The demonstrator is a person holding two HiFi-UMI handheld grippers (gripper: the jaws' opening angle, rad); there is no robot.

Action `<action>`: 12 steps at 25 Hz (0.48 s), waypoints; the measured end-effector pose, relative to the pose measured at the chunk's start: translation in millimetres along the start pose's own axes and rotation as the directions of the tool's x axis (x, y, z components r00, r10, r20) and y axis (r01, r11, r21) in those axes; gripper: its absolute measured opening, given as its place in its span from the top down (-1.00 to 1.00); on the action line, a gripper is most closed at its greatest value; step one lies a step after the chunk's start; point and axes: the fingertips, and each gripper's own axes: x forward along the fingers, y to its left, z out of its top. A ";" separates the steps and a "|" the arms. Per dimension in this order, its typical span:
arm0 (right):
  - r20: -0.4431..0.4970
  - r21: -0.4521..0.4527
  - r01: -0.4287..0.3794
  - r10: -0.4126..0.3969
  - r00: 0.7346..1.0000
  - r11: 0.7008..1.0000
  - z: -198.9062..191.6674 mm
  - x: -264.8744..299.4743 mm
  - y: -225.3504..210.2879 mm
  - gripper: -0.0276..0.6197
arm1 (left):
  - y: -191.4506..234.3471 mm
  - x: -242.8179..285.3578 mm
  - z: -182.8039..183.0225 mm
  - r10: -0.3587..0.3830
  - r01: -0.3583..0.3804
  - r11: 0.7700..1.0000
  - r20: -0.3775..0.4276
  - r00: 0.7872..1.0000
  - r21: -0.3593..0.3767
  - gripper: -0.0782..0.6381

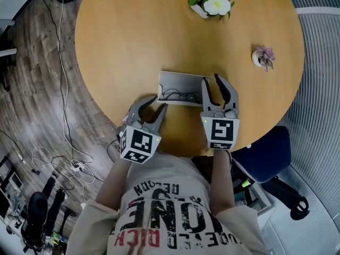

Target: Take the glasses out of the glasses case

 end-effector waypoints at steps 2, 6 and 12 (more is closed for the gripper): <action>0.008 0.006 -0.002 0.002 1.000 1.000 1.9 -4.0 1.1 0.53 | 0.6 0.2 0.4 -0.007 0.007 1.000 0.002 1.000 -0.007 0.40; 0.053 0.050 -0.005 0.003 0.999 0.999 9.5 -16.8 2.4 0.53 | 1.9 -2.2 1.8 -0.005 0.005 1.000 0.027 1.000 -0.007 0.40; 0.150 0.144 -0.017 -0.005 0.989 0.989 28.3 -46.4 2.9 0.53 | 10.6 -24.5 24.7 0.033 -0.036 0.999 0.125 0.992 0.017 0.41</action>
